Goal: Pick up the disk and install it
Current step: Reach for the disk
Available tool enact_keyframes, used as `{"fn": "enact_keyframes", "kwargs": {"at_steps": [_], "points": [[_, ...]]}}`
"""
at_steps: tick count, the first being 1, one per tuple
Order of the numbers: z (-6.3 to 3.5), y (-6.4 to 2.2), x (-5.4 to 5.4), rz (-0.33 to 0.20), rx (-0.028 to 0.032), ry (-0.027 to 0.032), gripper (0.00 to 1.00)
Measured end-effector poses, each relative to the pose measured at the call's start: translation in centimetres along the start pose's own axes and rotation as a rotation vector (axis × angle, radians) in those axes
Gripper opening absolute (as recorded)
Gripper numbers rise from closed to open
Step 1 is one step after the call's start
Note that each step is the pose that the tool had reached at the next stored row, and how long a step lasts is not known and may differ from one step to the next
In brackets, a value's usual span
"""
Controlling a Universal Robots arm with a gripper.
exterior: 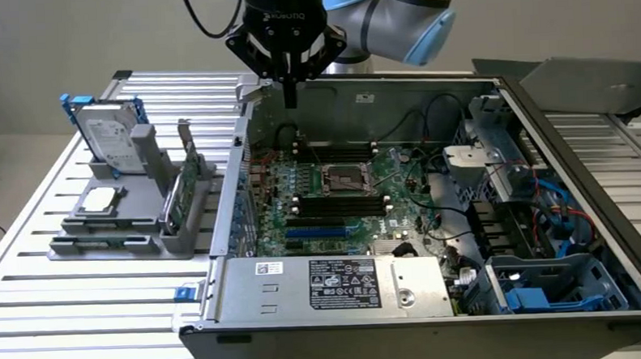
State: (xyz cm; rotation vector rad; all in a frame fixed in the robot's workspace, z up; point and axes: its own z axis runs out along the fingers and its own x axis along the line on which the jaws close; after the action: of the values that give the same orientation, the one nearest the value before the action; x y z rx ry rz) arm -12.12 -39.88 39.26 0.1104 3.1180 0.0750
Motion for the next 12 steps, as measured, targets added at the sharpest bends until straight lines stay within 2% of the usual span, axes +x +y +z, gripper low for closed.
{"fn": "enact_keyframes", "kwargs": {"at_steps": [12], "points": [[0.00, 0.00, 0.00, 0.000, 0.0000, 0.0000, 0.11]]}}
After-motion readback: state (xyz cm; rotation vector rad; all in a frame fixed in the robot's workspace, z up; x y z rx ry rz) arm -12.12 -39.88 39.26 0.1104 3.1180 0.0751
